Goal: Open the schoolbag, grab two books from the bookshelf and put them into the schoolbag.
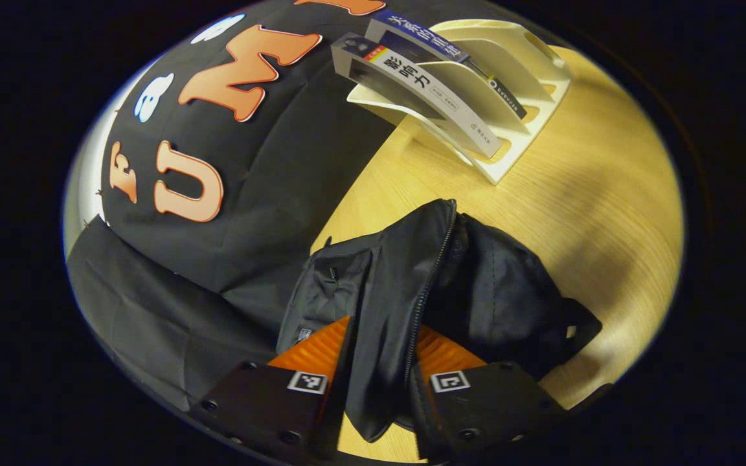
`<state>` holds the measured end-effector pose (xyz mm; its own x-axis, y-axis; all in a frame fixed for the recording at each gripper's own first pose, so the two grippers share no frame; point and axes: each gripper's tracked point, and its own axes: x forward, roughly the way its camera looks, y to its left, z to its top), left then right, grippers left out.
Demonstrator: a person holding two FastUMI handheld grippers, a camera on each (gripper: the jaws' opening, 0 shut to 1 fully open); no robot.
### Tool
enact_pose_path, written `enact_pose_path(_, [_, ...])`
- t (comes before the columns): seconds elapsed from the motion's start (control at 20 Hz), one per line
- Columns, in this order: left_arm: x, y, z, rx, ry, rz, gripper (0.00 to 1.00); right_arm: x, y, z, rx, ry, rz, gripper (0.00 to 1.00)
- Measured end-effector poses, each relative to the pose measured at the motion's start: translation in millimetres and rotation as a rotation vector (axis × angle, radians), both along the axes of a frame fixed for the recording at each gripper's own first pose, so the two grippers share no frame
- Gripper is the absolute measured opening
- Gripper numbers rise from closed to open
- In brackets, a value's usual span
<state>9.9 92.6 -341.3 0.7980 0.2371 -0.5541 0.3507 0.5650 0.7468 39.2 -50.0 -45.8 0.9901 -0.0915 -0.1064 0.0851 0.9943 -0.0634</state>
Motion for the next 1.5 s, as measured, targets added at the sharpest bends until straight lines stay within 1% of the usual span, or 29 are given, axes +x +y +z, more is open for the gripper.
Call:
enact_pose_path(0.05, [0,0,2,-0.029,0.03,-0.009,0.28,2,3,2,-0.006,0.001,-0.001,0.98])
enact_pose_path(0.1, [-2,0,5,-0.062,0.062,-0.024,0.22,5,6,3,-0.015,0.002,-0.01,0.98])
enact_pose_path(0.15, [-3,1,8,-0.089,0.095,-0.034,0.14,8,8,4,-0.018,0.005,-0.02,0.98])
enact_pose_path(0.2, [-1,1,13,-0.116,0.118,-0.057,0.12,11,13,5,-0.012,0.01,-0.028,0.98])
enact_pose_path(0.35, [2,6,29,-0.196,0.192,-0.103,0.1,21,33,7,0.012,0.036,-0.042,0.98])
enact_pose_path(0.4, [4,9,35,-0.227,0.214,-0.112,0.1,25,41,9,0.013,0.042,-0.043,0.98])
enact_pose_path(0.45, [6,13,40,-0.256,0.239,-0.118,0.08,28,49,12,0.011,0.046,-0.044,0.98])
enact_pose_path(0.55, [12,19,52,-0.311,0.277,-0.134,0.07,37,66,16,0.001,0.059,-0.039,0.98])
enact_pose_path(0.75, [24,33,78,-0.378,0.32,-0.18,0.07,55,99,18,-0.018,0.103,-0.017,0.97])
enact_pose_path(0.9, [32,39,93,-0.4,0.366,-0.233,0.07,68,115,14,-0.027,0.15,-0.008,0.98])
enact_pose_path(1.1, [36,43,109,-0.47,0.46,-0.299,0.07,86,131,13,-0.044,0.205,0.008,0.98])
enact_pose_path(1.25, [46,50,124,-0.536,0.518,-0.302,0.07,101,139,12,-0.071,0.255,0.015,0.98])
enact_pose_path(1.35, [48,53,133,-0.601,0.565,-0.29,0.07,110,153,13,-0.052,0.279,0.056,0.98])
enact_pose_path(1.5, [54,60,142,-0.644,0.638,-0.28,0.07,129,162,17,-0.064,0.308,0.06,0.98])
